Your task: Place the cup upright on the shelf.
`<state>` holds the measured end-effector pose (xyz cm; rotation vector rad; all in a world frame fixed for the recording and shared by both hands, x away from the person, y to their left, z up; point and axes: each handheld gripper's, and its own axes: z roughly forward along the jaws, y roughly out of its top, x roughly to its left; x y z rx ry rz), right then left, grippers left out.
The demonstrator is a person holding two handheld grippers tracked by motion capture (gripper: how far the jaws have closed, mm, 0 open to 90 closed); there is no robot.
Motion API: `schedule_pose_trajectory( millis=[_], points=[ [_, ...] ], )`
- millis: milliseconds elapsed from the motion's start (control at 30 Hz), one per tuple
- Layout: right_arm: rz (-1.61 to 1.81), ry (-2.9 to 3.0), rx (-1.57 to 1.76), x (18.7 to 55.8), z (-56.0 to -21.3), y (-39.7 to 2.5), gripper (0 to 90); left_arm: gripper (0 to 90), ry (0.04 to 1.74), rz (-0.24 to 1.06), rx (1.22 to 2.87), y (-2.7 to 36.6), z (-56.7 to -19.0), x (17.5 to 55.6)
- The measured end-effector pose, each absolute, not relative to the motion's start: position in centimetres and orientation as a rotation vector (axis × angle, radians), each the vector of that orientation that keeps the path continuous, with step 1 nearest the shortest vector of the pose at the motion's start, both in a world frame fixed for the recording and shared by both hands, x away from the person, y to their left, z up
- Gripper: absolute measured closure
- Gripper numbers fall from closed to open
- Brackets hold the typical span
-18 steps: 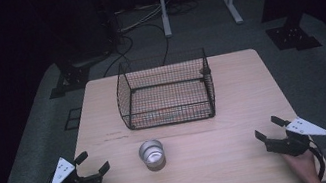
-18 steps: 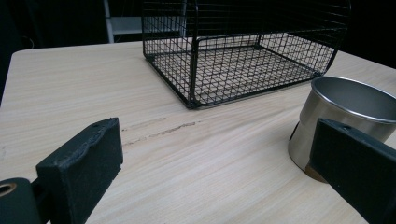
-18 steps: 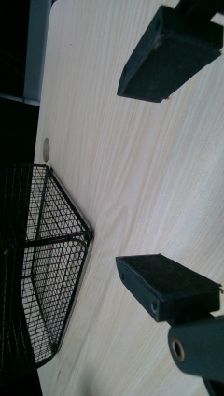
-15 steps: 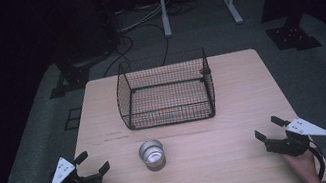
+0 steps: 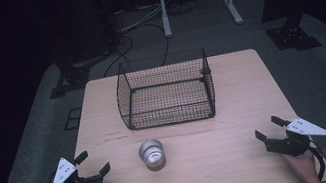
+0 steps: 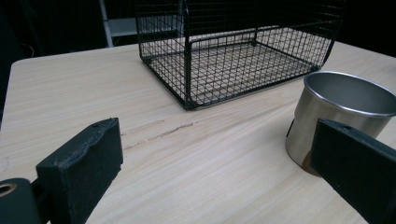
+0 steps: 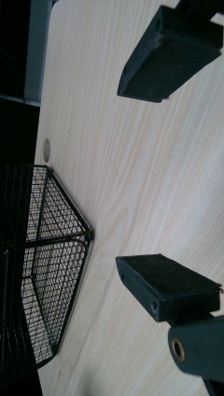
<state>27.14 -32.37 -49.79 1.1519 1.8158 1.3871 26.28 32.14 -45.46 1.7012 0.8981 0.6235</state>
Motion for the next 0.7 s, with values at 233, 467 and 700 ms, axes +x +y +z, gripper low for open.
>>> schedule_pose_trajectory(
  millis=[233,467,700],
  points=[
    [1.391,1.806,1.159,27.1,-49.8,-32.5,14.6,1.7,0.854,0.595,1.720,31.5,-45.0,26.4],
    [1.399,1.795,1.171,27.1,-49.8,-32.5,14.6,1.7,0.791,0.535,1.772,30.2,-44.3,27.2],
    [1.401,1.793,1.177,27.1,-49.8,-32.5,14.6,1.7,0.746,0.512,1.796,29.6,-43.7,27.3]
  ],
)
